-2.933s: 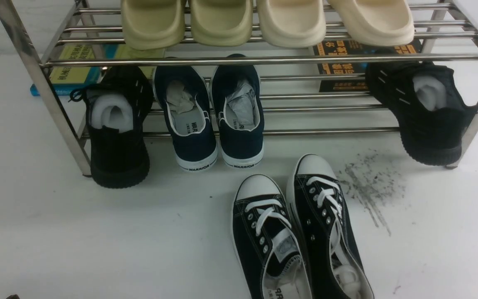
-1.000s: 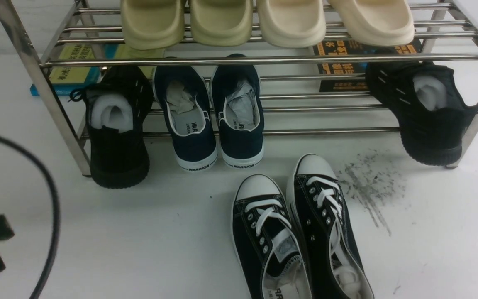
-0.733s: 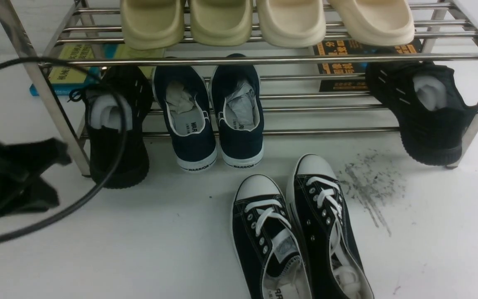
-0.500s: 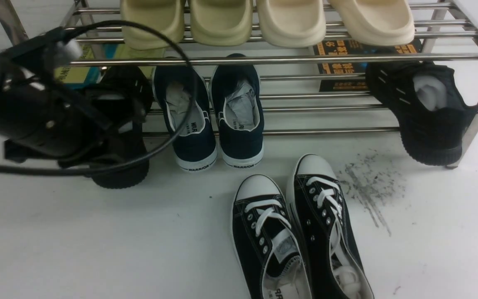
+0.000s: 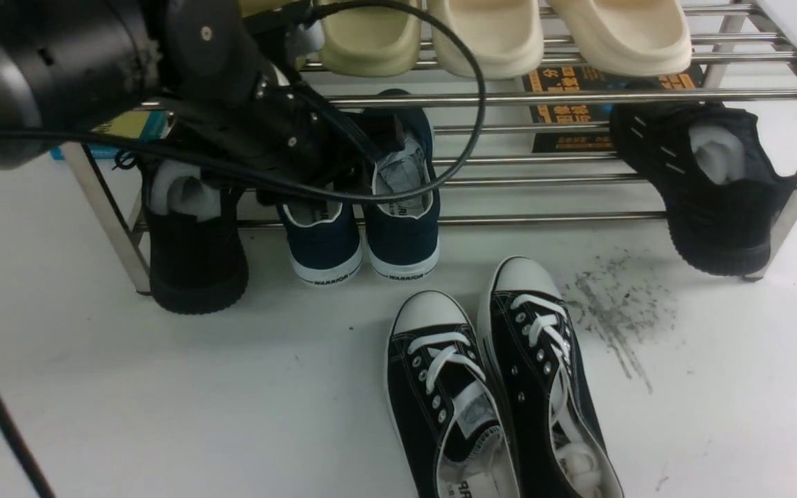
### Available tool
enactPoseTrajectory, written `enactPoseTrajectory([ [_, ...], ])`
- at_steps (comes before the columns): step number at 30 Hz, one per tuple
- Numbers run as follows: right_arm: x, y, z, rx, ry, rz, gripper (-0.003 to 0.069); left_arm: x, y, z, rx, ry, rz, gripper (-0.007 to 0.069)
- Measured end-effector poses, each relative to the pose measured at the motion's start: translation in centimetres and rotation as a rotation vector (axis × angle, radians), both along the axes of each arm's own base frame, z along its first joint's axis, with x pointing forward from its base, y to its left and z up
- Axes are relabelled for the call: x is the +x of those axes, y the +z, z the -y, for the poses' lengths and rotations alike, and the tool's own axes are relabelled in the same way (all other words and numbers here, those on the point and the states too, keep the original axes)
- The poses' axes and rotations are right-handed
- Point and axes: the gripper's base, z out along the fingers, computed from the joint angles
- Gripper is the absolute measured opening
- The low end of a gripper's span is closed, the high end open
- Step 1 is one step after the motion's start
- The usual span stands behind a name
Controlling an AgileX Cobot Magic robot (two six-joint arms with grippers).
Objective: Take the shoes off the shelf with your hand on the white table.
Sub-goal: 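Grasp a shoe standing on the lower shelf of the shoe rack with the left gripper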
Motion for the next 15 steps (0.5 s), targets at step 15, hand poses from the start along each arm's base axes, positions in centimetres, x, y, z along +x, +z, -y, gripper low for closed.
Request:
enactPoseTrajectory([
  [15, 0.0, 0.0, 0.0, 0.0, 0.0, 0.0, 0.0037, 3.1, -3.3, 2.5, 0.032, -0.05, 0.071, 0.0356],
])
